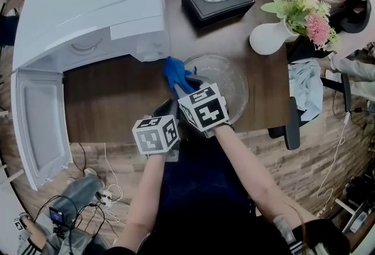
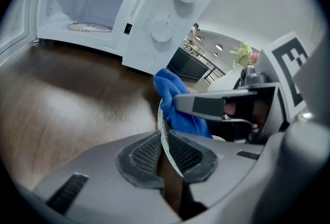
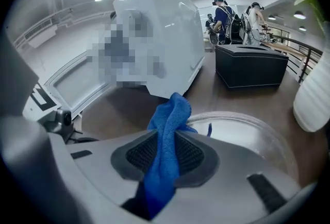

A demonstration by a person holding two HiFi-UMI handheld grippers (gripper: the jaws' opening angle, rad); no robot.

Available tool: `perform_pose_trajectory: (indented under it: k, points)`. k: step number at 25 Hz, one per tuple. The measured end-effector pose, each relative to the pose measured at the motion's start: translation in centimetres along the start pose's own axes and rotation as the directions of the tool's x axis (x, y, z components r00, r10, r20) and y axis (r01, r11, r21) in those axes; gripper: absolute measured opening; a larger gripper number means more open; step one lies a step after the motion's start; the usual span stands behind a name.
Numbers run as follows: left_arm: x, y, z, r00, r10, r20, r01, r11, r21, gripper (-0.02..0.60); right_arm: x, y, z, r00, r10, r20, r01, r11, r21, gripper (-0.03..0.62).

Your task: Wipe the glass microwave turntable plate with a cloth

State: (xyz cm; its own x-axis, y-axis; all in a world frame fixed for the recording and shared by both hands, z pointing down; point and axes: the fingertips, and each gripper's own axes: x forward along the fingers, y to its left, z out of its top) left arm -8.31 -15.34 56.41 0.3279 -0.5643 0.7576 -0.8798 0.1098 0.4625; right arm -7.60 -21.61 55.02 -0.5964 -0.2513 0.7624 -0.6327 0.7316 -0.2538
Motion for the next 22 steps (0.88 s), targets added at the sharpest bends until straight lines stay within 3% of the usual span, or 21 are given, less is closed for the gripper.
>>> perform_pose_trajectory:
  k: [7, 22]
  points:
    - [0.0, 0.1, 0.0, 1.0, 0.015, 0.009, -0.015, 1.0, 0.013, 0.044, 0.3, -1.2, 0.0, 1.0, -0.028, -0.007, 0.028, 0.997, -0.068, 0.083]
    - [0.1, 0.1, -0.1, 1.0, 0.006, 0.007, -0.006, 1.0, -0.029, 0.041, -0.9, -6.4, 0.1, 0.992, -0.125, 0.025, 0.126, 0.991, -0.043, 0.083]
